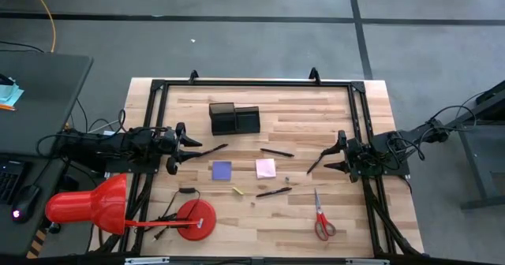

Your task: Pick and place office supplies into organizer

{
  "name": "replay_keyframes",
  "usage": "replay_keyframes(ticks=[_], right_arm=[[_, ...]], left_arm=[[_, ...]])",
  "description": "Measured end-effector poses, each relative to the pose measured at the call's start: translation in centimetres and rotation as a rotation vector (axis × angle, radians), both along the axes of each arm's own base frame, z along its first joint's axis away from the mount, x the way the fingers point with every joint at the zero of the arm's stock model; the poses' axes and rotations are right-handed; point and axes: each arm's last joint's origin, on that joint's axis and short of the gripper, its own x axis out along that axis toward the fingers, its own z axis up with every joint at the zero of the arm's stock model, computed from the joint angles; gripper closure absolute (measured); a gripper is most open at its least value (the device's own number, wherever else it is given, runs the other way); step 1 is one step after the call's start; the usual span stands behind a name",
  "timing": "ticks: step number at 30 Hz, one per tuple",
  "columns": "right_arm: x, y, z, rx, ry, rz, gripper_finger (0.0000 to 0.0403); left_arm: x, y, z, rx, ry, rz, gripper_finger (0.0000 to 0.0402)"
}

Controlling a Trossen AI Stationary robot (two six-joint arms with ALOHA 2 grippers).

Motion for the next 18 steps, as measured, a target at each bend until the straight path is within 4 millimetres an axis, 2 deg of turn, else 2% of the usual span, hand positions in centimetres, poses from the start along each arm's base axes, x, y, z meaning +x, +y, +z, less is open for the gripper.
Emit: replay_keyframes(ticks=[7, 18], right_arm=[[0.0, 0.0, 0.0, 0.0, 0.0, 0.0, 0.0196], [0.0, 0.0, 0.0, 0.0, 0.0, 0.0, 0.0196]], left_arm=[[0.01, 0.05, 0.2, 0.003, -0.02, 0.017, 0.024], [0.19, 0.11, -0.63, 0.014, 0.073, 0.032, 0.024]])
